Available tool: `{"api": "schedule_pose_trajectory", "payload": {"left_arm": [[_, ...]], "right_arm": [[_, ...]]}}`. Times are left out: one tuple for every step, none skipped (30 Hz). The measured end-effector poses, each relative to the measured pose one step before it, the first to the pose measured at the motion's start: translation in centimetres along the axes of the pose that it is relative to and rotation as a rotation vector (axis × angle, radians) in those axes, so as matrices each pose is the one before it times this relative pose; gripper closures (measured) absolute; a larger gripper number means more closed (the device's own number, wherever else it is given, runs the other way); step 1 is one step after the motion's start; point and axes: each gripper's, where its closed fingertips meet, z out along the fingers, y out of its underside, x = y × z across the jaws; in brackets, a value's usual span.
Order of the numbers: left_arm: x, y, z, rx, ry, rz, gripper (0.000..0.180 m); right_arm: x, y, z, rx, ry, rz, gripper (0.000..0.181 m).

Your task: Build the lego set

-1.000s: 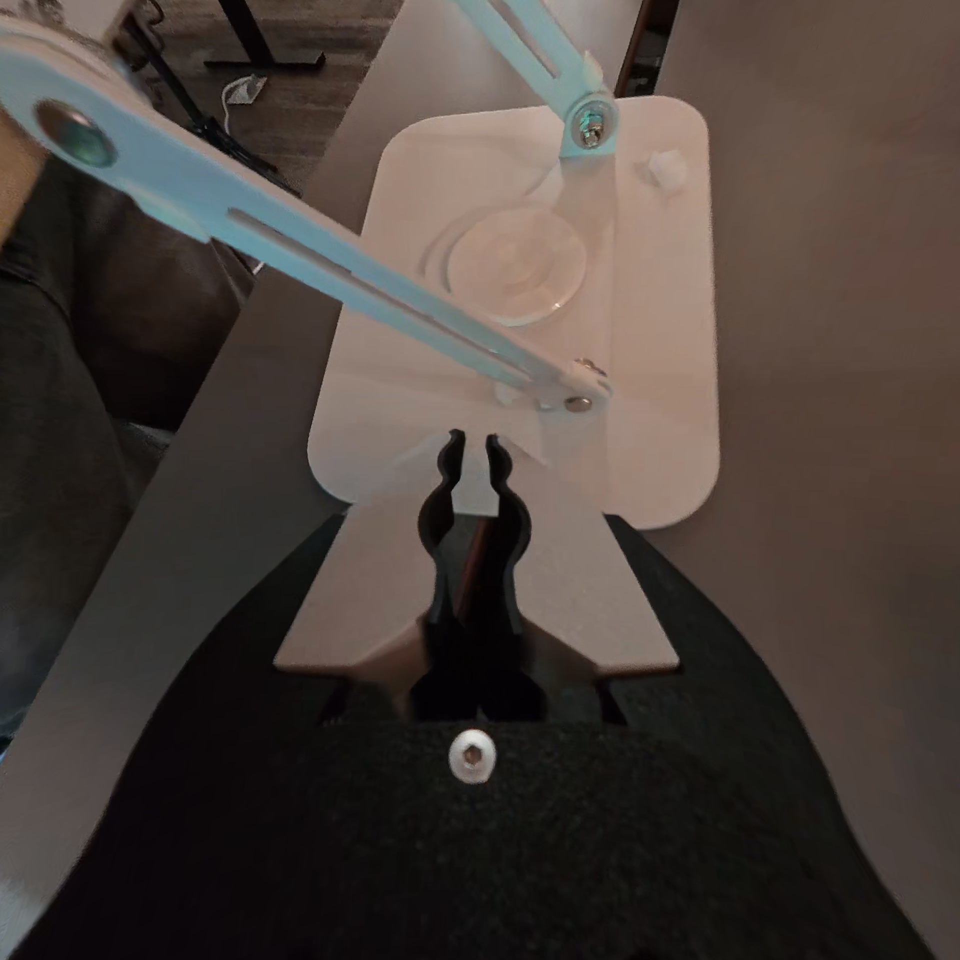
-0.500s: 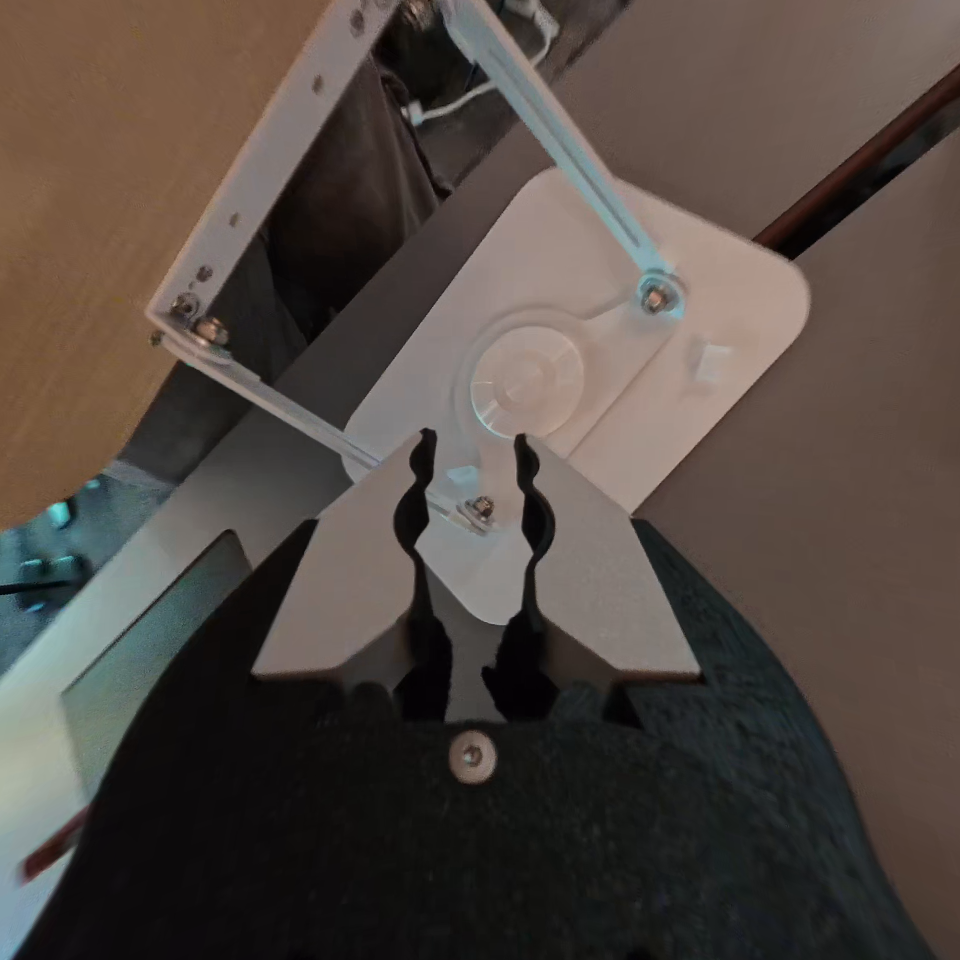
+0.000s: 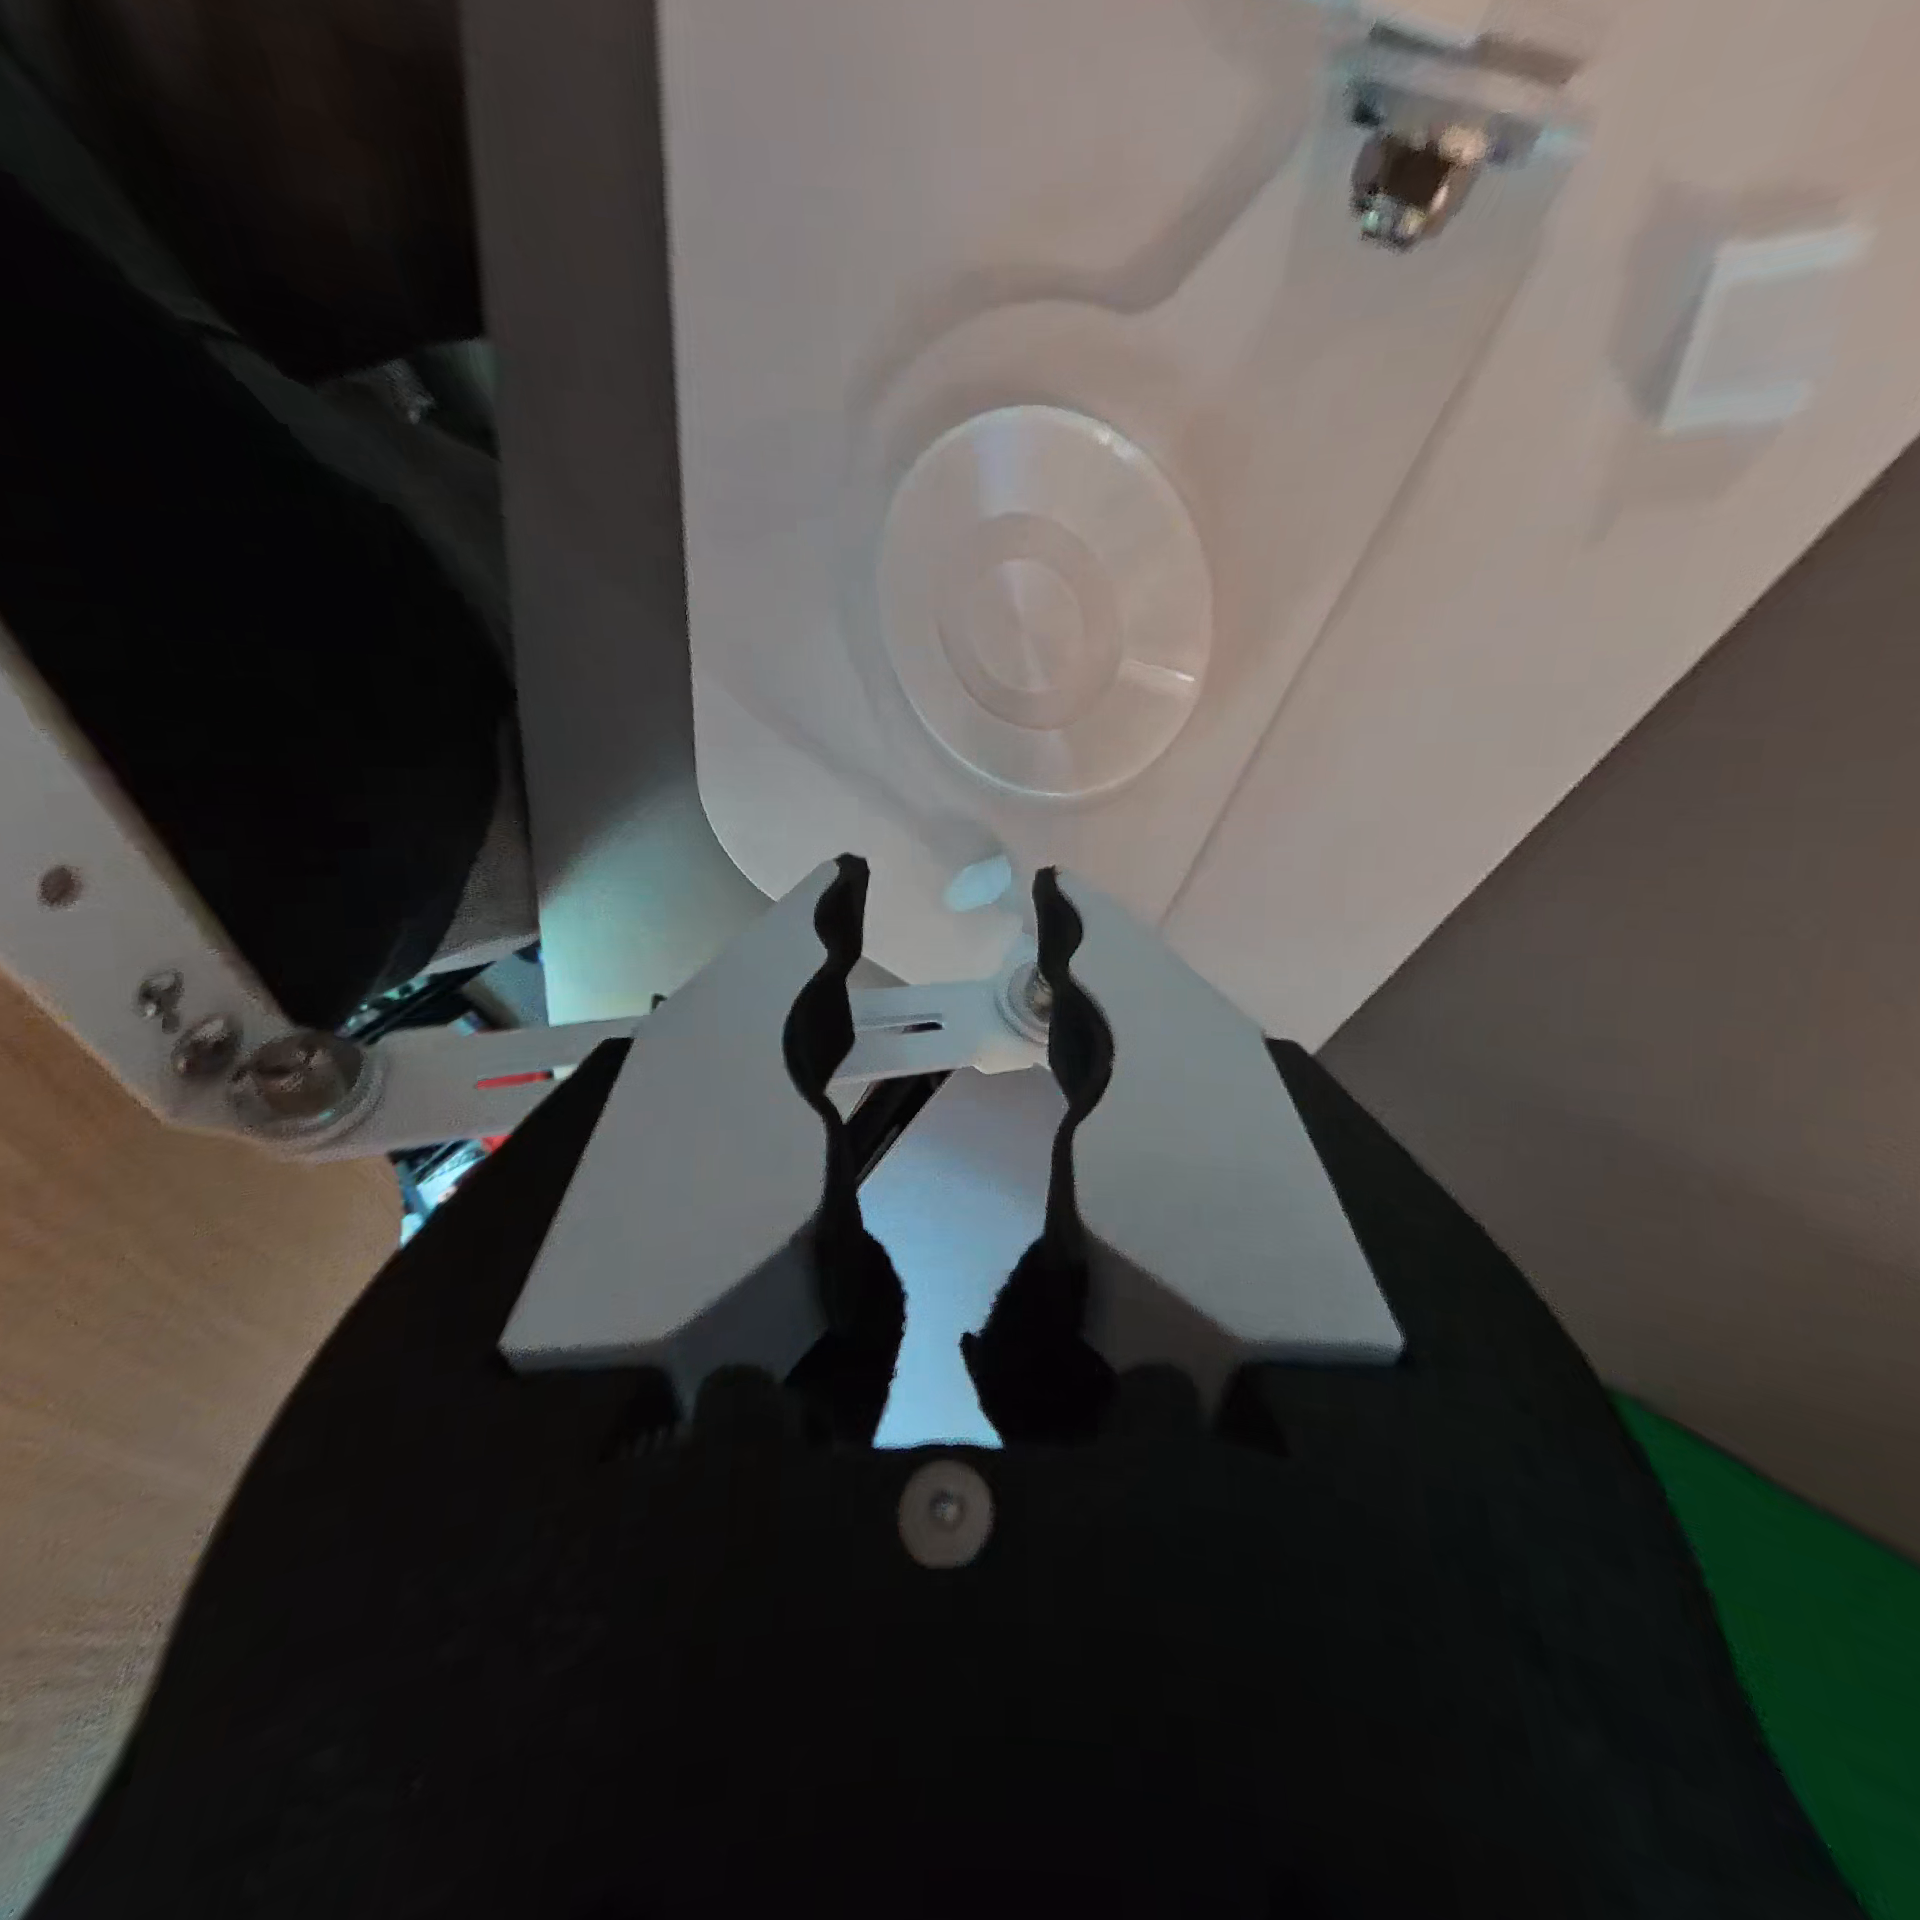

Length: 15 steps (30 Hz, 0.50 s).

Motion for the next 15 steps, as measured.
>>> {"api": "schedule_pose_trajectory", "payload": {"left_arm": [[-0.248, 0.287, -0.176, -0.0009, -0.002, -0.0131, 0.154], [-0.239, 0.147, -0.148, 0.0021, -0.0022, -0.0076, 0.155], [-0.207, 0.059, -0.138, 0.0029, -0.002, -0.0025, 0.155], [-0.18, 0.039, -0.115, 0.0011, -0.0015, 0.0001, 0.155], [-0.142, 0.032, -0.085, 0.0005, 0.0003, 0.0004, 0.155], [-0.11, 0.055, -0.072, 0.0001, 0.0019, -0.0002, 0.156], [-0.106, 0.114, -0.021, -0.002, 0.0025, -0.0007, 0.156], [-0.081, 0.127, -0.011, -0.0042, 0.0024, -0.0007, 0.156], [-0.063, 0.139, -0.017, -0.0037, 0.0025, -0.0001, 0.156], [-0.051, 0.124, -0.025, -0.0017, 0.0022, 0.0004, 0.156], [-0.061, 0.099, 0.001, -0.0011, 0.0019, 0.0007, 0.156], [-0.027, 0.102, 0.01, -0.0024, 0.0027, 0.0006, 0.156], [-0.019, 0.088, 0.006, -0.0026, 0.0028, 0.0015, 0.156], [-0.035, 0.068, -0.024, -0.0011, 0.0009, 0.0034, 0.157], [-0.041, 0.045, -0.024, -0.0007, -0.0001, 0.0042, 0.157]], "right_arm": [[-0.021, 0.283, 0.385, -0.033, 0.0028, 0.0202, 0.148], [-0.209, 0.139, 0.338, -0.0176, -0.0073, 0.0199, 0.148], [-0.01, 0.14, 0.308, -0.0123, 0.0045, 0.0215, 0.149], [0.065, 0.234, 0.181, -0.0152, 0.0138, 0.0006, 0.148], [0.042, -0.009, 0.106, 0.0022, 0.0127, -0.0082, 0.148], [-0.01, 0.034, 0.099, 0.0012, 0.0032, 0.0062, 0.148], [-0.173, 0.308, 0.193, -0.0182, -0.0114, 0.0128, 0.15], [-0.049, 0.205, 0.082, -0.0128, -0.0048, 0.0096, 0.152], [0.052, 0.045, 0.098, -0.0026, 0.0034, 0.0038, 0.155], [-0.028, 0.037, 0.095, -0.0051, -0.0026, -0.0011, 0.158], [0.008, 0.221, 0.176, -0.02, 0.0002, 0.0074, 0.159], [-0.196, 0.2, 0.281, -0.0224, -0.0096, 0.0055, 0.157], [-0.159, -0.047, 0.095, -0.0078, -0.0062, 0.0004, 0.159], [0.058, -0.185, 0.026, 0.0046, 0.0103, -0.01, 0.16], [0.082, 0.076, 0.101, -0.0158, 0.0066, -0.0049, 0.162]]}}
